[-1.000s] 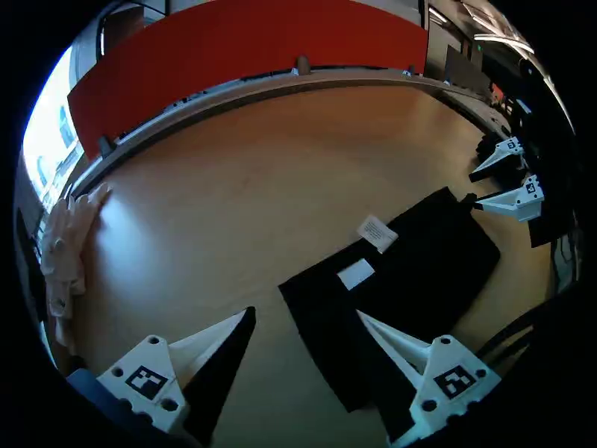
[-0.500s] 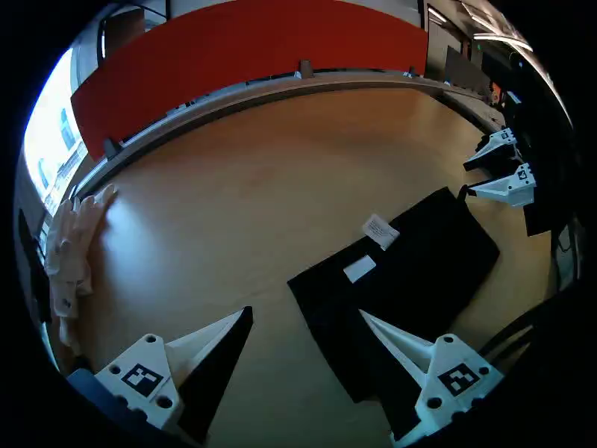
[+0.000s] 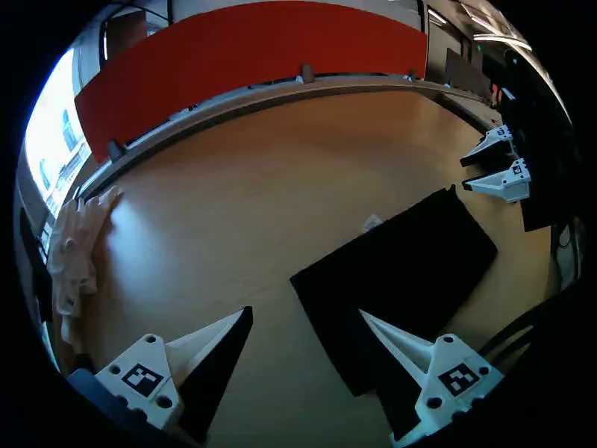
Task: Fold towel
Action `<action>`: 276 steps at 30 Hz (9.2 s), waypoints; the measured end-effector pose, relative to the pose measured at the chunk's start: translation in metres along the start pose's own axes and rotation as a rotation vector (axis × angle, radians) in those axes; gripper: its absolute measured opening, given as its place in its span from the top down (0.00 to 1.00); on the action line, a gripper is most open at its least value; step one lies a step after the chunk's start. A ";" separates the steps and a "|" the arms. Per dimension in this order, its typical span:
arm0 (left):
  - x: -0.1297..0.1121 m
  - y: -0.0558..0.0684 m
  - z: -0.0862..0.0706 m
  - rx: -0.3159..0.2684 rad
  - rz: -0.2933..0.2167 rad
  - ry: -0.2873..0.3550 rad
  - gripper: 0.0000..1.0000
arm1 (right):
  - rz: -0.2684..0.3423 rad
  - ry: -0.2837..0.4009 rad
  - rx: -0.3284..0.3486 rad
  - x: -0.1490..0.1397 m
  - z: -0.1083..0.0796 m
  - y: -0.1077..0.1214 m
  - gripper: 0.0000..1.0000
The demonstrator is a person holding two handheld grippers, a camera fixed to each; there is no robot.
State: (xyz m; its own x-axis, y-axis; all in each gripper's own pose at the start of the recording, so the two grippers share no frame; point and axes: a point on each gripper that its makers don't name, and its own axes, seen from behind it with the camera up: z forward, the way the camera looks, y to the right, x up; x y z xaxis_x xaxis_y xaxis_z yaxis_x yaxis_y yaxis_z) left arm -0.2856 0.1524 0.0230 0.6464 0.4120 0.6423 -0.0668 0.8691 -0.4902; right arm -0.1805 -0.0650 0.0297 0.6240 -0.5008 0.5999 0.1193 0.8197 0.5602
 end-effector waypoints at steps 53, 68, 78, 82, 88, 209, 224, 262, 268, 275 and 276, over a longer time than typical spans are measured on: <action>-0.066 0.011 -0.063 0.049 -0.156 0.014 0.06 | 0.018 0.025 0.060 -0.043 -0.071 -0.077 0.14; -0.092 -0.010 -0.094 0.125 -0.249 0.026 0.06 | -0.043 0.024 0.115 -0.042 -0.062 -0.087 0.14; -0.106 -0.019 -0.109 0.161 -0.284 0.029 0.06 | -0.073 0.013 0.136 -0.042 -0.058 -0.089 0.13; -0.110 -0.022 -0.113 0.171 -0.293 0.029 0.06 | -0.081 0.006 0.145 -0.043 -0.057 -0.091 0.13; -0.114 -0.025 -0.117 0.180 -0.303 0.027 0.06 | -0.089 -0.004 0.151 -0.045 -0.057 -0.092 0.13; -0.109 -0.041 -0.121 0.201 -0.309 0.041 0.06 | -0.218 0.094 0.167 0.033 -0.106 -0.094 0.93; -0.116 -0.049 -0.130 0.215 -0.324 0.042 0.06 | -0.259 0.075 0.265 0.035 -0.086 -0.142 0.93; -0.140 -0.077 -0.158 0.282 -0.383 0.052 0.06 | -0.386 0.063 0.412 0.058 -0.056 -0.201 0.93; -0.140 -0.077 -0.157 0.282 -0.384 0.050 0.06 | -0.391 0.054 0.427 0.054 -0.056 -0.204 0.93; -0.142 -0.078 -0.155 0.283 -0.383 0.044 0.06 | -0.387 0.053 0.432 0.054 -0.055 -0.205 0.93; -0.142 -0.077 -0.155 0.283 -0.383 0.043 0.06 | -0.386 0.054 0.432 0.055 -0.055 -0.205 0.93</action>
State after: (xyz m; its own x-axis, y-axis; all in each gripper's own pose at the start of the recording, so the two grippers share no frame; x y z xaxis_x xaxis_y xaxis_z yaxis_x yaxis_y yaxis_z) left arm -0.2549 -0.0157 -0.1215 0.6954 0.0410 0.7174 -0.0181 0.9991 -0.0396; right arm -0.1282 -0.2449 -0.0836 0.6375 -0.7168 0.2826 0.0272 0.3874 0.9215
